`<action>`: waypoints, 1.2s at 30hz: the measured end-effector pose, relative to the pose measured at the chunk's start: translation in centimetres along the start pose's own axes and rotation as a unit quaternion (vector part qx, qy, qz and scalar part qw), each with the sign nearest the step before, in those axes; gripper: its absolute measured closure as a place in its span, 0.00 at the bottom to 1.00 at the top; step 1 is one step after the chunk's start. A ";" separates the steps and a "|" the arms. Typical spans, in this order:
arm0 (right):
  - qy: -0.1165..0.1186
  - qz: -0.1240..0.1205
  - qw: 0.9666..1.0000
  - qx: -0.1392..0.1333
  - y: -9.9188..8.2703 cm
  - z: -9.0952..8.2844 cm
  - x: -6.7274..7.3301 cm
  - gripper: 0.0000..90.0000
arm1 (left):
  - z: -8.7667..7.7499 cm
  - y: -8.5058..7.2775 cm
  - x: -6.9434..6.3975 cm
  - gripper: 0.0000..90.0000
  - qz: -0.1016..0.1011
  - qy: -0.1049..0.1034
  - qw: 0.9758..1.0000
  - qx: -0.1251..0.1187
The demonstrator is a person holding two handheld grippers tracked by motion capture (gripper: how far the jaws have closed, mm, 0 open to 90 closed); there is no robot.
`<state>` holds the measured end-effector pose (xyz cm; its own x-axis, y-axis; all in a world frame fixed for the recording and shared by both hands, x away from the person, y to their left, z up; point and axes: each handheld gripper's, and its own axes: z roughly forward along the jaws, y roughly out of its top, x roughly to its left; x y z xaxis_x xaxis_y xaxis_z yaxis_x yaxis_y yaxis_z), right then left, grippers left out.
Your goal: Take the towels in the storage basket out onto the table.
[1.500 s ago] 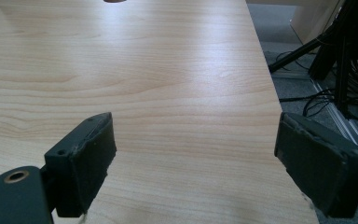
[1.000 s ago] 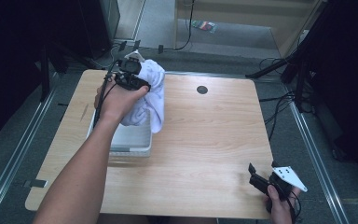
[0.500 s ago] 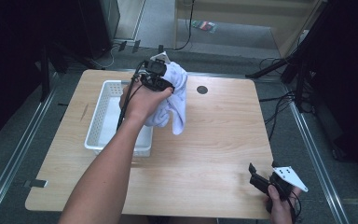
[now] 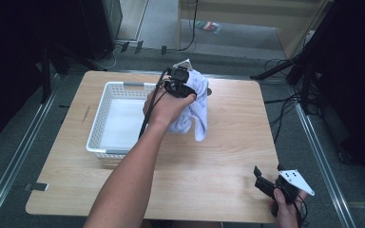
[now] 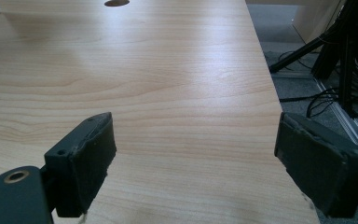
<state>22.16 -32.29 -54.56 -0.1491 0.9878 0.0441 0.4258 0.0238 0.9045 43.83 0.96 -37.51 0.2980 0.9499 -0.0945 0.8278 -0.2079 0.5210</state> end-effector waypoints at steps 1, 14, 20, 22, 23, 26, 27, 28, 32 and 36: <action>0.001 0.002 1.000 0.000 0.0 0.0 0.0 0.14 | 0.3 0.0 -0.3 0.53 0.001 -0.003 1.000 0.004; 0.003 -0.002 1.000 -0.004 0.0 0.0 0.0 0.14 | 4.7 -1.5 -2.7 0.51 0.000 -0.027 0.999 0.037; 0.004 -0.001 1.000 -0.004 0.0 0.0 0.0 0.14 | 6.7 -2.4 -3.5 0.49 -0.014 -0.053 0.997 0.062; 0.004 0.000 1.000 -0.004 0.0 0.0 0.0 0.14 | 6.9 -2.6 -3.6 0.48 -0.013 -0.061 0.996 0.068; 0.004 -0.001 1.000 -0.004 0.0 0.0 0.0 0.14 | 7.2 -2.8 -3.7 0.48 -0.014 -0.063 0.996 0.067; 0.005 -0.001 1.000 -0.004 0.0 0.0 0.0 0.14 | 8.1 -3.3 -4.4 0.44 0.004 -0.053 0.996 0.077; 0.005 0.000 1.000 -0.004 0.0 0.0 0.0 0.14 | 8.4 -3.5 -4.8 0.41 0.012 -0.045 0.996 0.082; 0.005 -0.001 1.000 -0.005 0.0 0.0 0.0 0.14 | 8.7 -3.6 -5.1 0.36 0.022 -0.039 0.995 0.095; 0.006 -0.001 1.000 -0.004 0.0 0.0 0.0 0.14 | 8.9 -3.7 -5.6 0.18 0.024 -0.050 0.991 0.118; 0.007 -0.002 1.000 -0.004 0.0 0.0 0.0 0.14 | 8.4 -3.5 -5.5 0.07 0.032 -0.049 0.990 0.125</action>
<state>22.14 -32.33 -54.57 -0.1625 0.9856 0.0469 0.4179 0.0257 0.9081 43.28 -5.47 -45.92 0.3876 0.9085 -0.1562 0.8941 -0.3293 0.3035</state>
